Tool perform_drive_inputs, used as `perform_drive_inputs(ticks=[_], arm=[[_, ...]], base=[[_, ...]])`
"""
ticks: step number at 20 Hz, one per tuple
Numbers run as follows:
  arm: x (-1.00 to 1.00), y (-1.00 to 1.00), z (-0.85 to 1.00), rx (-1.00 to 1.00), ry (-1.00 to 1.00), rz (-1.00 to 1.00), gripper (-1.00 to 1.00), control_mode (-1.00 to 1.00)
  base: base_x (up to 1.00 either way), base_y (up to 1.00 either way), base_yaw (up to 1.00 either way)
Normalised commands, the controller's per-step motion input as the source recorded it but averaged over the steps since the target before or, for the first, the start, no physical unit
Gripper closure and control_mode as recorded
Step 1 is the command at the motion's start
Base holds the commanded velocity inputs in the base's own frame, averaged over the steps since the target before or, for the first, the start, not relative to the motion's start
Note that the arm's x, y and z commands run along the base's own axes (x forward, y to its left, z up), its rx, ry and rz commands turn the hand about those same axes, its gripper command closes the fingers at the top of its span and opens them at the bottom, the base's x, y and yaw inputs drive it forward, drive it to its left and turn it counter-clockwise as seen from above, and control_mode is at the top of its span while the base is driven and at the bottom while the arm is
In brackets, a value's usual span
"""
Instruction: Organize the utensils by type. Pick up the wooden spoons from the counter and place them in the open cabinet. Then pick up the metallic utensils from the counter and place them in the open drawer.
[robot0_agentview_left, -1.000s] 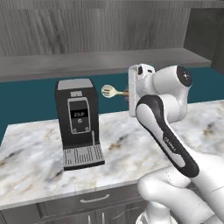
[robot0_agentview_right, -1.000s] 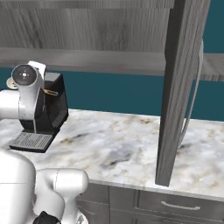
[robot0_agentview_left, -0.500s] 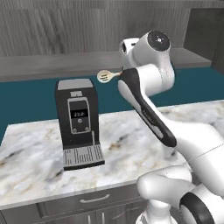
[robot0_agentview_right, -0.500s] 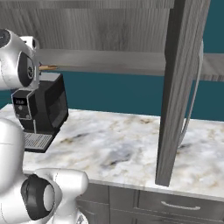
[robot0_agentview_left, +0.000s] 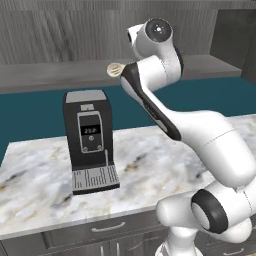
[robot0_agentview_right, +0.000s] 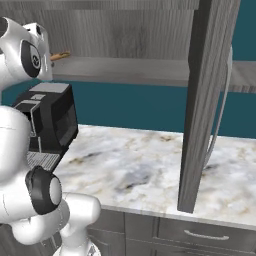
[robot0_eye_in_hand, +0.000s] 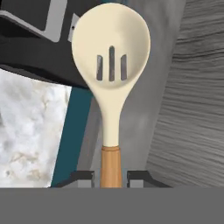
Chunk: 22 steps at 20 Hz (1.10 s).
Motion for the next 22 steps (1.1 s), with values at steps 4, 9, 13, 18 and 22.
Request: perform_drive_inputs(ticks=[4, 9, 13, 18, 22], arm=[[0.73, 0.00, 0.04, 0.00, -0.07, 0.00, 1.00, -1.00], [0.26, 0.02, -0.07, 0.00, -0.38, 0.03, 1.00, -1.00], [0.50, 0.00, -0.01, 0.00, -0.31, 0.00, 1.00, -1.00], [0.56, -0.09, 0.05, 0.00, 0.00, 0.00, 1.00, -1.00], [0.59, -0.01, 0.14, 0.00, 0.11, 0.00, 1.00, -1.00]], base=[[0.00, 0.00, 0.00], [0.00, 0.00, 0.00], [0.00, 0.00, 0.00], [0.00, 0.00, 0.00], [0.00, 0.00, 0.00]])
